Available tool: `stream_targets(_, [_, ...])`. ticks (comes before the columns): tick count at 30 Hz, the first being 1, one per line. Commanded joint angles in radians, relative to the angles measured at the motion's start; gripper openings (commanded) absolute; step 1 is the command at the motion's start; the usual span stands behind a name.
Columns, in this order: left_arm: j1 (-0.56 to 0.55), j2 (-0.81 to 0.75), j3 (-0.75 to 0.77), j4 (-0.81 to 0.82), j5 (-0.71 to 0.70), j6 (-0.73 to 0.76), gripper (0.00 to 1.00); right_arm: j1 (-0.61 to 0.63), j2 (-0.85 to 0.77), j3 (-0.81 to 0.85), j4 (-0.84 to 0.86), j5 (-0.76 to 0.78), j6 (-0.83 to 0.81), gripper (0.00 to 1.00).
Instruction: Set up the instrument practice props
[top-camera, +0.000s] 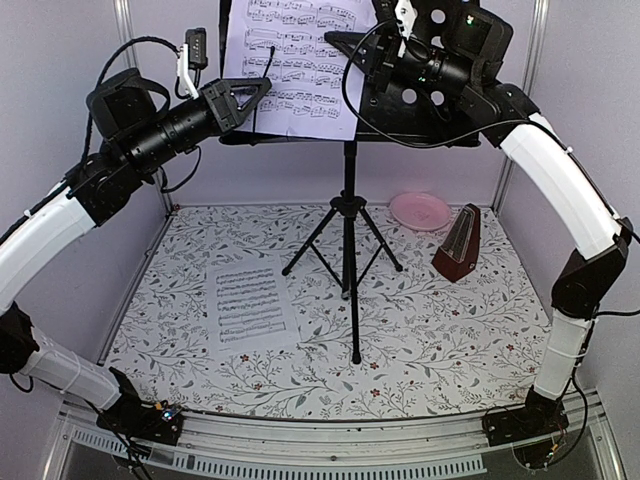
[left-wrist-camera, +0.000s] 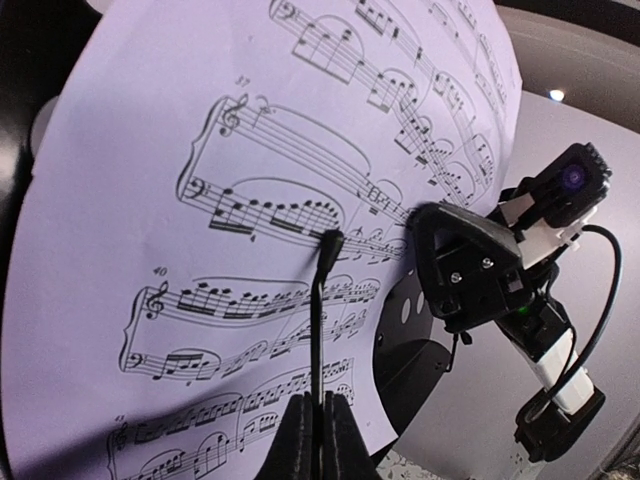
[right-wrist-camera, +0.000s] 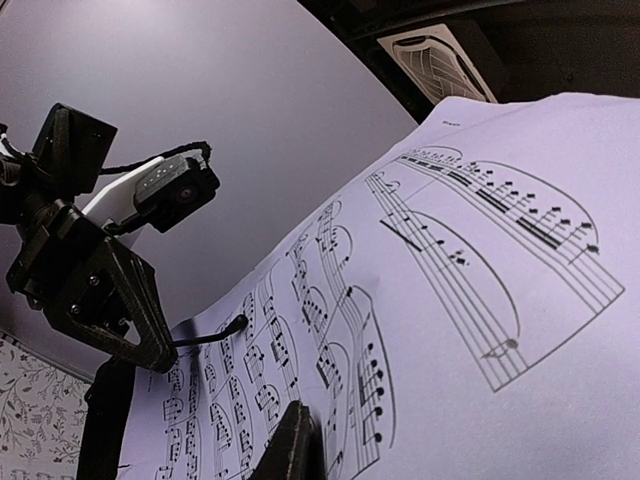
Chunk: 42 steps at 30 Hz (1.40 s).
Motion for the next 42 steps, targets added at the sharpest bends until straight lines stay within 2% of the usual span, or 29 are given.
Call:
stream_targets(1, [0.0,0.01,0.017,0.013,0.004,0.01,0.0,-0.006,0.026,0.025,0.042,0.01,-0.002,0.16])
stream_targets(3, [0.0,0.005,0.015,0.011,-0.003,0.011,0.0,-0.006,0.024,0.024,0.053,0.024,0.003,0.18])
stream_targets(4, [0.0,0.002,0.015,0.009,-0.007,0.013,0.03,-0.006,0.024,0.025,0.059,0.032,0.006,0.22])
stream_targets(9, [-0.01,-0.011,0.012,-0.004,-0.043,0.019,0.29,-0.006,0.02,0.021,0.079,0.062,0.019,0.45])
stream_targets(17, [-0.038,-0.061,-0.013,-0.02,-0.11,0.053,0.5,-0.006,0.012,0.013,0.106,0.129,0.039,0.66])
stream_targets(27, [-0.062,-0.172,-0.067,-0.074,-0.249,0.115,0.55,-0.005,-0.107,-0.125,0.182,0.232,0.07,0.98])
stream_targets(34, [-0.046,-0.212,-0.071,-0.147,-0.369,0.174,0.61,-0.006,-0.216,-0.269,0.238,0.257,0.14,1.0])
stream_targets(38, [0.002,-0.189,-0.013,-0.206,-0.252,0.252,0.67,-0.006,-0.261,-0.341,0.241,0.252,0.183,0.98])
stream_targets(42, [0.058,-0.182,0.003,-0.229,-0.161,0.286,0.69,-0.007,-0.32,-0.447,0.25,0.275,0.241,0.96])
